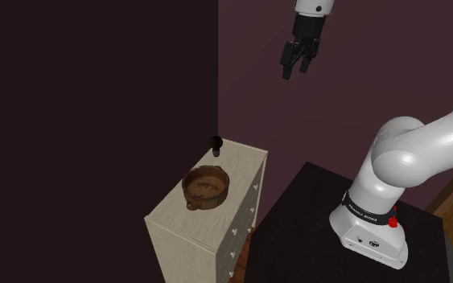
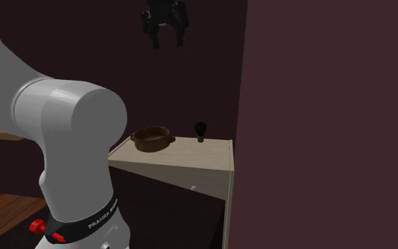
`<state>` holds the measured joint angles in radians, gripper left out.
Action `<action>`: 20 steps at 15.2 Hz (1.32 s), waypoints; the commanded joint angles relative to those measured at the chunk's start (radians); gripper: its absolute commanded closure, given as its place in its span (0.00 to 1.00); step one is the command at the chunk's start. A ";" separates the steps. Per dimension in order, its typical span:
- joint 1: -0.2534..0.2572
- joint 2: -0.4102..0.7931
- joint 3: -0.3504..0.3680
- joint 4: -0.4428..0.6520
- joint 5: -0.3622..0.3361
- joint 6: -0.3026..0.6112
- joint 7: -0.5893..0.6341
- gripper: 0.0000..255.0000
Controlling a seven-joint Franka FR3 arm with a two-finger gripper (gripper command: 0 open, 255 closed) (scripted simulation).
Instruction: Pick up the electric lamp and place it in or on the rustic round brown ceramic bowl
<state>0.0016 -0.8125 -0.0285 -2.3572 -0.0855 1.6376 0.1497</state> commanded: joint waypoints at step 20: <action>0.013 0.644 0.023 0.074 -0.043 0.507 0.043 0.00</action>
<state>0.0146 -0.2126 -0.0059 -2.3008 -0.1243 2.1210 0.1918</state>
